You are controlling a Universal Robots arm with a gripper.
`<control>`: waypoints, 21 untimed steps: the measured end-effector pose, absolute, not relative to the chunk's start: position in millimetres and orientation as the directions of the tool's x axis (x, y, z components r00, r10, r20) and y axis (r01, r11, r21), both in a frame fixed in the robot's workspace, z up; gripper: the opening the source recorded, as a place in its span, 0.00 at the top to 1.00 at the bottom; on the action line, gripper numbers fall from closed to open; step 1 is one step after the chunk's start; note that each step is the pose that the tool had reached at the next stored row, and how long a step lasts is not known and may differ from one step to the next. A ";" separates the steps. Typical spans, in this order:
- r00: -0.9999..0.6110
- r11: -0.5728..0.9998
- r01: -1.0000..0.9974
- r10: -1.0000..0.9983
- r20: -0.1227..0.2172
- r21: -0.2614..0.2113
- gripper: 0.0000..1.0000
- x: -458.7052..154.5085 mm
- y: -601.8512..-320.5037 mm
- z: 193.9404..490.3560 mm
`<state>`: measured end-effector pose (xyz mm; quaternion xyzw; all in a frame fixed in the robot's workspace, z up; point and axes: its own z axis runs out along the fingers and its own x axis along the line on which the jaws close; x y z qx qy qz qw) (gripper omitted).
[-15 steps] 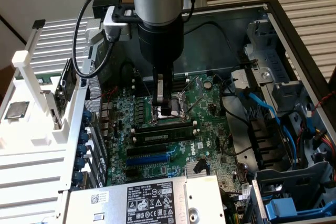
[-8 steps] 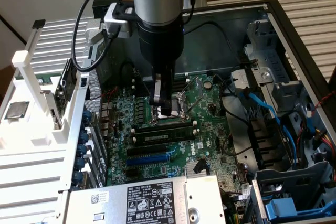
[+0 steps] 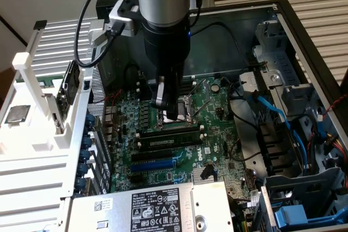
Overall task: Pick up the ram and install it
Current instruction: 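Insert the ram into the slot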
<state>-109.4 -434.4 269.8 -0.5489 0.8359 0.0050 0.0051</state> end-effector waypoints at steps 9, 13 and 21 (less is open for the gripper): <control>-0.503 0.503 -0.864 -0.864 -0.015 0.003 0.90 -109.4 -434.4 269.8; -0.547 0.547 -0.837 -0.837 -0.016 0.004 0.90 -109.4 -434.4 269.8; -0.634 0.634 -0.773 -0.773 -0.016 0.004 0.90 -109.4 -434.4 269.8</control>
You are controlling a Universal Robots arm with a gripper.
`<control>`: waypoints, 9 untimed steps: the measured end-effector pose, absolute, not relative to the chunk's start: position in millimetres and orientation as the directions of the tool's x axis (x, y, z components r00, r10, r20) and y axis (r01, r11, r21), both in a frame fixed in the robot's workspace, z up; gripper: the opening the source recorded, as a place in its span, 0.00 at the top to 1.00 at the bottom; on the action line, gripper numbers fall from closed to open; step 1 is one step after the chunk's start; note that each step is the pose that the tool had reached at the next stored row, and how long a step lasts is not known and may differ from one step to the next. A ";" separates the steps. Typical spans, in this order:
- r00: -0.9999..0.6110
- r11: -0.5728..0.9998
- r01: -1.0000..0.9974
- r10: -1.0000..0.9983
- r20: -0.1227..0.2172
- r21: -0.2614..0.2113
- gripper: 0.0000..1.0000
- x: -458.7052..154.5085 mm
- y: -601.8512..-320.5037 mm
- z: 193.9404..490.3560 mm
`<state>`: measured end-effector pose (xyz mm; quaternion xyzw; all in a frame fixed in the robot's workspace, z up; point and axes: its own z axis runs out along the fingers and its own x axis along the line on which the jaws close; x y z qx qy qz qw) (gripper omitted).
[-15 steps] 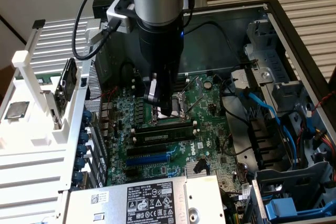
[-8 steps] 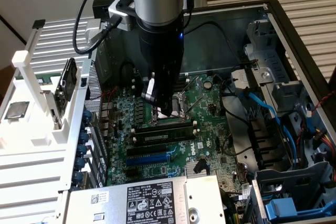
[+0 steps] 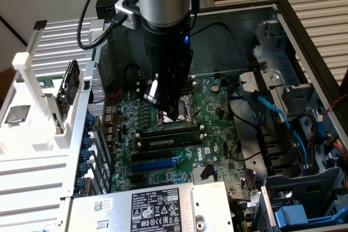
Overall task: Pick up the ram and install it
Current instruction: 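Insert the ram into the slot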
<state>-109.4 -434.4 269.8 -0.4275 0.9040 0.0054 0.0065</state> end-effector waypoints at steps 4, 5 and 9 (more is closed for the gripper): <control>-0.676 0.676 -0.737 -0.737 -0.016 0.004 0.90 -109.4 -434.4 269.8; -0.686 0.686 -0.727 -0.727 -0.017 0.004 0.90 -109.4 -434.4 269.8; -0.714 0.714 -0.700 -0.700 -0.017 0.005 0.90 -109.4 -434.4 269.8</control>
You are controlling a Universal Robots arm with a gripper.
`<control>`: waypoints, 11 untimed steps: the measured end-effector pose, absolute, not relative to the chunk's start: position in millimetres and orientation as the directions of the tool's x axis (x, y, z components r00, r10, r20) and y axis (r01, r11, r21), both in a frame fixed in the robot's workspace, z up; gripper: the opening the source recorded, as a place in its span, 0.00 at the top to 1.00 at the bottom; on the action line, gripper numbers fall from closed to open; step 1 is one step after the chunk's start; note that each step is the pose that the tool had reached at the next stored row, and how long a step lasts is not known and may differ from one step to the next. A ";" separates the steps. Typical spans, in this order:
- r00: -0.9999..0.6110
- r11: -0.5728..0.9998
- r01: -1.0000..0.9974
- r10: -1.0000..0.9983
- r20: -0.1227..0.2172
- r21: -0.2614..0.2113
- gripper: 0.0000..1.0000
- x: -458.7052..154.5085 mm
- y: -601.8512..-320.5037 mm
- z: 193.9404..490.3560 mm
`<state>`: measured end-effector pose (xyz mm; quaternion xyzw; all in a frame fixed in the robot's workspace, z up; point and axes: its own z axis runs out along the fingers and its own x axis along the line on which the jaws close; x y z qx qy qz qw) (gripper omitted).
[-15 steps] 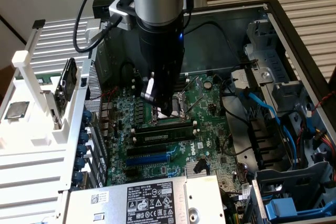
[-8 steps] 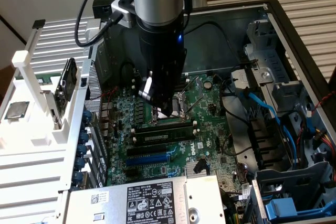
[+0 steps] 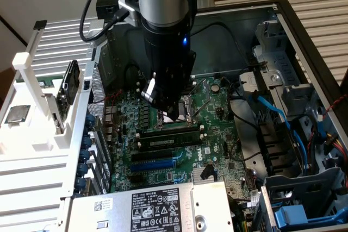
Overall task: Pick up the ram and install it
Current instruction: 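Insert the ram into the slot, then press down the ram until it locks into place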
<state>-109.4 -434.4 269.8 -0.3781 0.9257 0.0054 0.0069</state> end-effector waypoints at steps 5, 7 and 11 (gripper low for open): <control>-0.714 0.714 -0.700 -0.700 -0.017 0.005 0.90 -109.4 -434.4 269.8; -0.714 0.714 -0.700 -0.700 -0.017 0.005 0.90 -109.4 -434.4 269.8; -0.714 0.714 -0.700 -0.700 -0.017 0.005 0.90 -109.4 -434.4 269.8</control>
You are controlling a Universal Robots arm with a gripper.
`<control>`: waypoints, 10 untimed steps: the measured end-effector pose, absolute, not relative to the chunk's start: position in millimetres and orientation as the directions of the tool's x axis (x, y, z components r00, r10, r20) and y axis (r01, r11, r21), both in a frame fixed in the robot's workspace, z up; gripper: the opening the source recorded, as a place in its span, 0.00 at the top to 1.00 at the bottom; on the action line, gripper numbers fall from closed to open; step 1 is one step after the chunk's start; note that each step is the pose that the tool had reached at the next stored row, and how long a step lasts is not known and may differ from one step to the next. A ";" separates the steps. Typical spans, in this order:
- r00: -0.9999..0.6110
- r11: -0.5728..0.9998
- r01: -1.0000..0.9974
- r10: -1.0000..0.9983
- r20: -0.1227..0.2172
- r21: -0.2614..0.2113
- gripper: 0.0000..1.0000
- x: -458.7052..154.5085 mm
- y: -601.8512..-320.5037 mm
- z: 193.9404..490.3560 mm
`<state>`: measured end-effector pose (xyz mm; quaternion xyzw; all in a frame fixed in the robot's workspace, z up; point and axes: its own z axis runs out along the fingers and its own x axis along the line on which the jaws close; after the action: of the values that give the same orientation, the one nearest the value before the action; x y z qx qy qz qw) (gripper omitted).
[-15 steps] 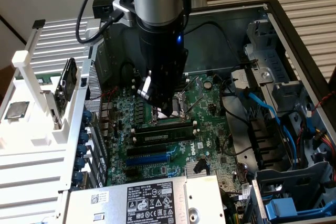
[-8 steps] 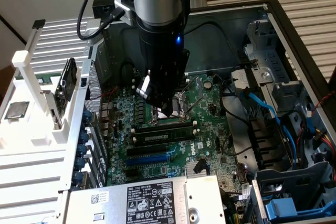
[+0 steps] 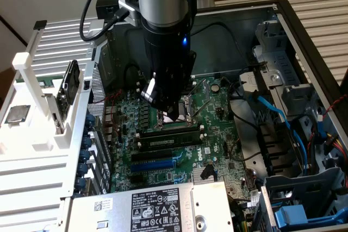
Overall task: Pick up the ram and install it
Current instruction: 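Press down the ram until it locks into place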
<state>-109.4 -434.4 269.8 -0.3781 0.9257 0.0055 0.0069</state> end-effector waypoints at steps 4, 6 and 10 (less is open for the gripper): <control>-0.719 0.719 -0.695 -0.694 -0.018 0.006 0.90 -109.4 -434.1 269.5; -0.736 0.736 -0.677 -0.677 -0.018 0.006 0.90 -109.4 -434.1 269.6; -0.768 0.768 -0.641 -0.641 -0.021 0.003 0.90 -109.4 -434.1 269.5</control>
<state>-109.4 -434.1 269.5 -0.3408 0.9401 0.0052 0.0093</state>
